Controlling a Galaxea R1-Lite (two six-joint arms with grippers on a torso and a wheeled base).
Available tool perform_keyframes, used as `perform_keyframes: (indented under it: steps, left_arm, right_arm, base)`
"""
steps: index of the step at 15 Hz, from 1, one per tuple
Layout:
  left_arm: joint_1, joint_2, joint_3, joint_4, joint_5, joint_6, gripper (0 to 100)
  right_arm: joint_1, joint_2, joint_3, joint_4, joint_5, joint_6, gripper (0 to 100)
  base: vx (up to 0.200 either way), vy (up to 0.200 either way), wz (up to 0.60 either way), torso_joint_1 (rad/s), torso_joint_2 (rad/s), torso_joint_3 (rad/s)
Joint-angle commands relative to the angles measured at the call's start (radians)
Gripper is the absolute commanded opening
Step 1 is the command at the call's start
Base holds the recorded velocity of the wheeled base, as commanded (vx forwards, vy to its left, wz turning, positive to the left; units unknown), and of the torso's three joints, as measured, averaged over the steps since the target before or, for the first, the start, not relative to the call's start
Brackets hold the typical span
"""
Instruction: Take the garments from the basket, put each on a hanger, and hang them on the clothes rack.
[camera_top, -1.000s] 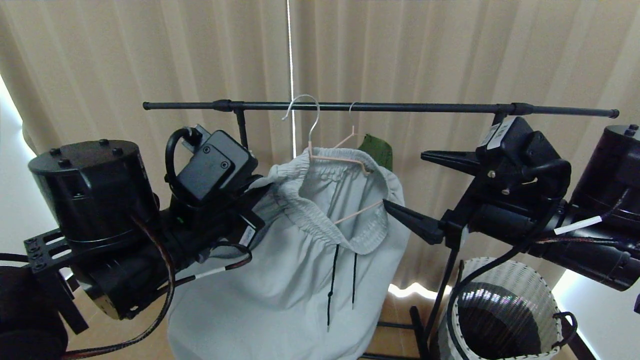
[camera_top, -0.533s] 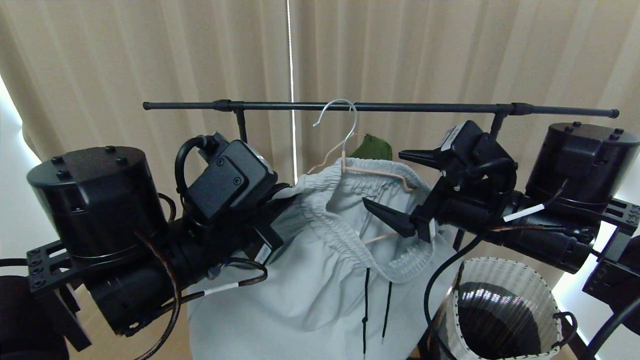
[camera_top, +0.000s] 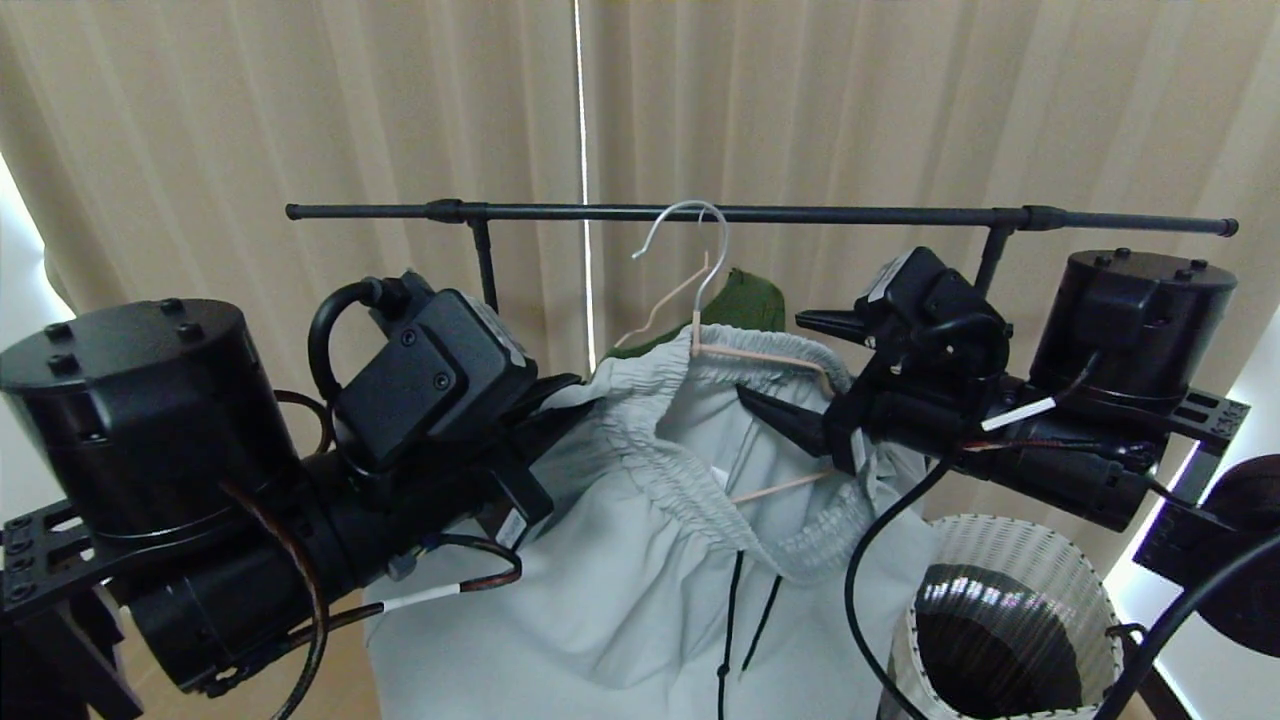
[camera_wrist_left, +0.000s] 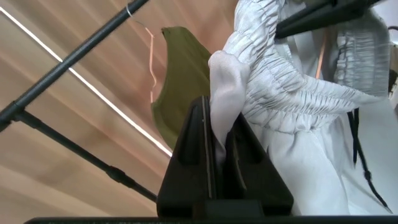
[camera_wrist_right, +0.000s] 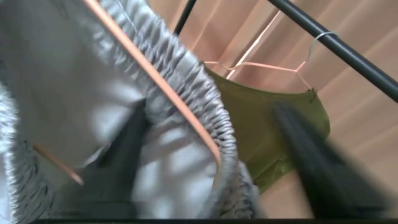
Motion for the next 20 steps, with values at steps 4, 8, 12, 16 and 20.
perform_keyframes:
  steps: [4, 8, 12, 16, 20]
  left_arm:
    - [-0.001, -0.022, 0.004, 0.0, 0.0, 0.004, 0]
    - [0.002, -0.033, 0.017, 0.0, 0.001, -0.002, 0]
    - [0.032, -0.039, 0.023, 0.0, 0.0, -0.029, 100]
    - [0.035, -0.087, 0.084, -0.02, -0.014, -0.059, 100]
    - [0.066, -0.17, 0.187, -0.037, -0.065, -0.16, 100]
  right_arm:
    - [0.0, 0.007, 0.0, -0.007, 0.0, 0.001, 0]
    - [0.0, -0.005, 0.004, -0.012, 0.0, 0.001, 0]
    - [0.0, -0.006, 0.0, -0.012, -0.007, 0.001, 0]
    - [-0.057, -0.028, 0.009, -0.012, -0.069, 0.001, 0]
    - [-0.181, -0.054, 0.016, -0.021, -0.072, 0.005, 0]
  base:
    - [0.0, 0.0, 0.0, 0.0, 0.0, 0.0]
    - [0.0, 0.0, 0.0, 0.0, 0.0, 0.0]
    - [0.0, 0.0, 0.0, 0.0, 0.0, 0.0]
    - [0.0, 0.0, 0.0, 0.0, 0.0, 0.0]
    - [0.0, 0.0, 0.0, 0.0, 0.0, 0.0]
